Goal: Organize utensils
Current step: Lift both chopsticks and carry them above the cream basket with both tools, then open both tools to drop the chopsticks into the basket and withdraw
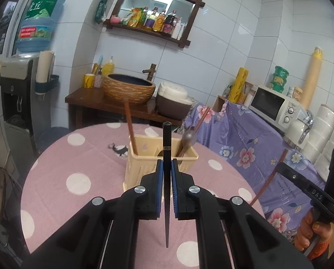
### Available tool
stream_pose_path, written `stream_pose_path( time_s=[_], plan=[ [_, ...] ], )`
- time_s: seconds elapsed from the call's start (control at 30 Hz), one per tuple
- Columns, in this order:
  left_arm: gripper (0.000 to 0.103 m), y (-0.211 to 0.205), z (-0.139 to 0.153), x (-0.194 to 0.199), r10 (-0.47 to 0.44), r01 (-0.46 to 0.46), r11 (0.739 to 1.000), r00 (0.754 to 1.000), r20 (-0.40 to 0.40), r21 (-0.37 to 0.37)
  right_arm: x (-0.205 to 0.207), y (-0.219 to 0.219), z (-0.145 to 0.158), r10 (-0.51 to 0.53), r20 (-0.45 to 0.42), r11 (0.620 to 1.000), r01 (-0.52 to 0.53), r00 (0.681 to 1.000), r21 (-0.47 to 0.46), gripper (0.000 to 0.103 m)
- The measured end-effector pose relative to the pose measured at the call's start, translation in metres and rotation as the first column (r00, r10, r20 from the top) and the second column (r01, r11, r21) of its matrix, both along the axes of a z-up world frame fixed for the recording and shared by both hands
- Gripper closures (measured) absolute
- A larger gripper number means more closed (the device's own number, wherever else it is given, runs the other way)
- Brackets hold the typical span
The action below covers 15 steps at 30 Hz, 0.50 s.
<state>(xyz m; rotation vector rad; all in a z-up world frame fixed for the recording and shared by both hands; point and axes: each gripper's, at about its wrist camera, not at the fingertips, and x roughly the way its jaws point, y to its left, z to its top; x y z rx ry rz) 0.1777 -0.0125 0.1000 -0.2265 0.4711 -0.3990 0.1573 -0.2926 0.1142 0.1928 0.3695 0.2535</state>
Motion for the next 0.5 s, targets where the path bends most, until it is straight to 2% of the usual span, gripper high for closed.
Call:
stream_pose_path(
  time_s=[0.1,0.3,0.4,0.5],
  plan=[
    [0.095,0.0,0.028,0.014,-0.001,0.001,1.0,0.999,0.035,-0.01,0.016,0.011,0.024,0.018,0.027,1.0,-0.018,0.999,-0.02,0.095],
    [0.095,-0.001,0.098,0.038,0.045,-0.045,0.999,0.987,0.155,-0.005,0.057,0.033,0.1,0.018,0.13,1.0,-0.016,0.991,-0.016,0.095],
    [0.095,-0.005,0.115,0.053,0.088,-0.092,0.996,0.977,0.192,0.01,0.077,0.044,0.121,-0.006,0.171,1.0,0.009,0.985,-0.015,0.095],
    [0.095,-0.011,0.113,0.072,0.112,-0.12,0.992,0.977,0.184,0.03,0.099,0.056,0.123,-0.029,0.174,0.999,0.034,0.984,-0.022,0.095]
  ],
)
